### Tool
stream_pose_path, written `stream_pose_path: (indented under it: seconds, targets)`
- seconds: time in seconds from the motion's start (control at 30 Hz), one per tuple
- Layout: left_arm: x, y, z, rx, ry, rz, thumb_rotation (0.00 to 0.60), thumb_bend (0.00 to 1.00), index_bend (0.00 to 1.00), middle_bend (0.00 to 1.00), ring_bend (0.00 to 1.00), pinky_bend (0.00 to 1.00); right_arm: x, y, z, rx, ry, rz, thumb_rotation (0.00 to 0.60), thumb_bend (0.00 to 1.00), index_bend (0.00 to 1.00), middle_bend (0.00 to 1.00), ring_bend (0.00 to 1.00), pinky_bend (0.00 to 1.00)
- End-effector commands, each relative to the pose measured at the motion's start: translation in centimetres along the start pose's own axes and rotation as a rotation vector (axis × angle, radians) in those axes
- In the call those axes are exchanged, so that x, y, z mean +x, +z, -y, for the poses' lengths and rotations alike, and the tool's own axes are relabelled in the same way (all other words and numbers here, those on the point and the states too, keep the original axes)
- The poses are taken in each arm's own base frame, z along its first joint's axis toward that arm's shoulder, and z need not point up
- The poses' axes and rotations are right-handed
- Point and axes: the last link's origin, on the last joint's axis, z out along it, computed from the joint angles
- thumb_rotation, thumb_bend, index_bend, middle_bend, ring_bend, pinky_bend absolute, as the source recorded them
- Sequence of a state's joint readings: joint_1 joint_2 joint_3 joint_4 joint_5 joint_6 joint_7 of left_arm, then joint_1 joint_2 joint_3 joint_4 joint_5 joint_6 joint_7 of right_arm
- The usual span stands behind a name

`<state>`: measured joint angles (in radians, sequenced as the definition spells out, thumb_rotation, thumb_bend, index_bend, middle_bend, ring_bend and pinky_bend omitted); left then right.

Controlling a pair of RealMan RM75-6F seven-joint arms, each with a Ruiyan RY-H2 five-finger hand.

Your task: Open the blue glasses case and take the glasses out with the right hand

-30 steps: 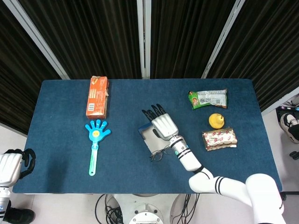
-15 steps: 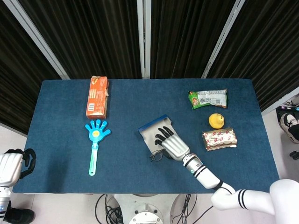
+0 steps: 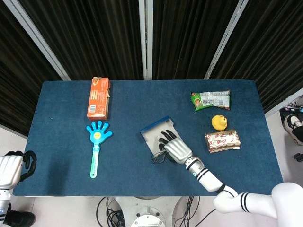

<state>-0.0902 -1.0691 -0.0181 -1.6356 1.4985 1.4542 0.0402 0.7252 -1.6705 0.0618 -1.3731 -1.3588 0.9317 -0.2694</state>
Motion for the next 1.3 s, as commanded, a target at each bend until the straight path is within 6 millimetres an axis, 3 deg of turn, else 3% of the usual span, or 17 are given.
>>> stream_pose_path:
  seconds: [0.03,0.33,0.47,0.77,1.13,1.3]
  targets:
    - [0.0,0.0,0.0,0.000,0.000,0.000,0.600,0.36,0.69,0.71,0.55,0.47,0.0,-0.1,0.0,0.000,0.003,0.000,0.600,0.46,0.44,0.23,0.00,0.00]
    - [0.0,0.0,0.0,0.000,0.000,0.000,0.600,0.36,0.69,0.71,0.55,0.47,-0.4,0.1,0.0,-0.005,0.012,-0.001,0.600,0.44,0.47,0.24,0.00,0.00]
    - [0.0,0.0,0.0,0.000,-0.001,0.000,0.600,0.36,0.69,0.71,0.55,0.47,-0.5,0.2,0.0,-0.008,0.015,-0.003,0.600,0.39,0.51,0.26,0.00,0.00]
    - [0.0,0.0,0.0,0.000,-0.003,0.000,0.600,0.36,0.69,0.71,0.55,0.47,-0.4,0.6,0.1,-0.013,0.023,-0.008,0.600,0.39,0.60,0.29,0.00,0.00]
    - [0.0,0.0,0.0,0.000,-0.001,-0.001,0.600,0.36,0.69,0.71,0.55,0.47,1.5,-0.2,1.0,0.044,-0.028,-0.049,0.600,0.47,0.72,0.29,0.00,0.00]
    - [0.0,0.0,0.0,0.001,0.002,-0.002,0.600,0.36,0.69,0.71,0.55,0.47,2.5,-0.4,2.9,0.122,-0.041,-0.065,0.600,0.47,0.73,0.29,0.00,0.00]
